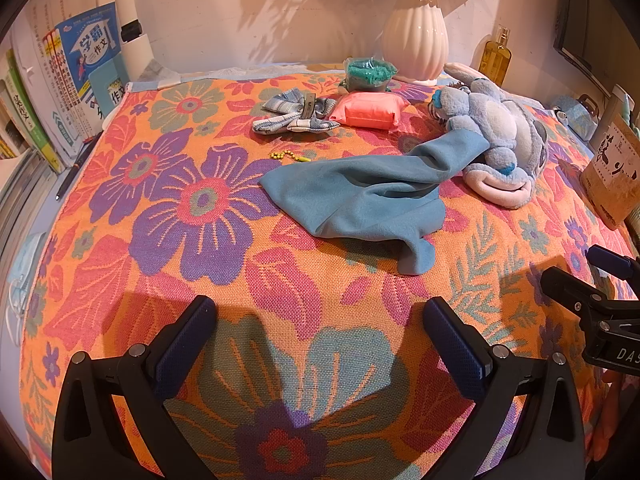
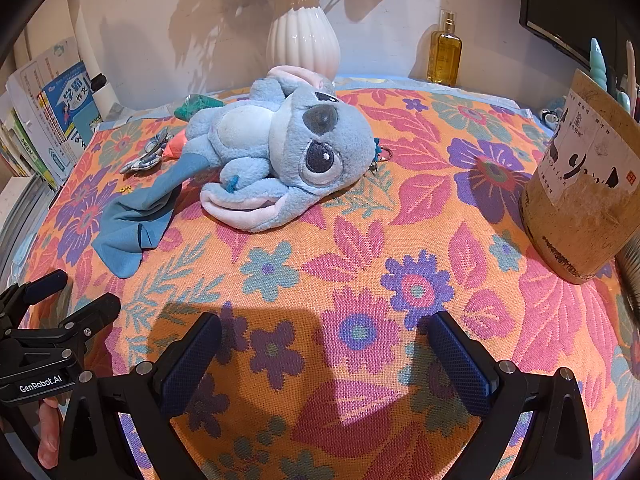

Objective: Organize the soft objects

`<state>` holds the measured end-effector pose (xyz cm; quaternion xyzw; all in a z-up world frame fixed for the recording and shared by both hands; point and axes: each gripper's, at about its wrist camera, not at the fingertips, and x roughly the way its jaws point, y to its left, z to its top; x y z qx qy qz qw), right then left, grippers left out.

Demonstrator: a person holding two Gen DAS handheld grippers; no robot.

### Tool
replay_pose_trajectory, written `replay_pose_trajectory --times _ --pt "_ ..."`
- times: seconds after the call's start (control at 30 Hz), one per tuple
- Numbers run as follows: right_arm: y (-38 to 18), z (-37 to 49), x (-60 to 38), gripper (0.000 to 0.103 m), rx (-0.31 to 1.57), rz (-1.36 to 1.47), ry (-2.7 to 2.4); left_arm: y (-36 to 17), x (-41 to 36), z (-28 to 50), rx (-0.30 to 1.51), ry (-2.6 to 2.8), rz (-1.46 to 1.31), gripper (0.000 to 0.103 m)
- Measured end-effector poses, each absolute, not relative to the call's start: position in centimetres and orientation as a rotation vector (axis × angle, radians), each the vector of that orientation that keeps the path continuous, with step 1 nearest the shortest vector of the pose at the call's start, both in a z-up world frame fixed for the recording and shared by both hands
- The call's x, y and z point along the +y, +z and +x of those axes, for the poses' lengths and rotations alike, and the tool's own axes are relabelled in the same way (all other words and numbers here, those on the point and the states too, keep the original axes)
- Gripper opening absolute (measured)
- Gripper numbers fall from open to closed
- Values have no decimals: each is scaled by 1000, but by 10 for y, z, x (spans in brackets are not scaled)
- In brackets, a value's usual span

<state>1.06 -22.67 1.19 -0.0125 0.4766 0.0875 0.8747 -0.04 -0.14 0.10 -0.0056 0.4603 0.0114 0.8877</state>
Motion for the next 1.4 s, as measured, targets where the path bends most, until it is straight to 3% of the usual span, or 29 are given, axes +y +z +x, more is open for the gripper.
replay_pose_trajectory --times 0.17,0.3,0.6,0.93,1.07,1.4 --pt "12 11 -227 103 993 -24 183 2 -2 -1 960 23 -5 103" --pt "29 -3 -243 103 877 66 185 11 -5 -9 956 -66 -20 102" --pt "67 17 -251 103 907 133 344 69 -15 -5 848 -139 2 102" --pt "59 72 -236 103 772 114 321 36 -15 30 731 -133 0 102" --pt "39 78 -240 103 786 170 314 34 -18 28 724 -99 19 102" --pt "50 52 -228 103 718 65 235 41 -9 17 660 -57 -20 102"
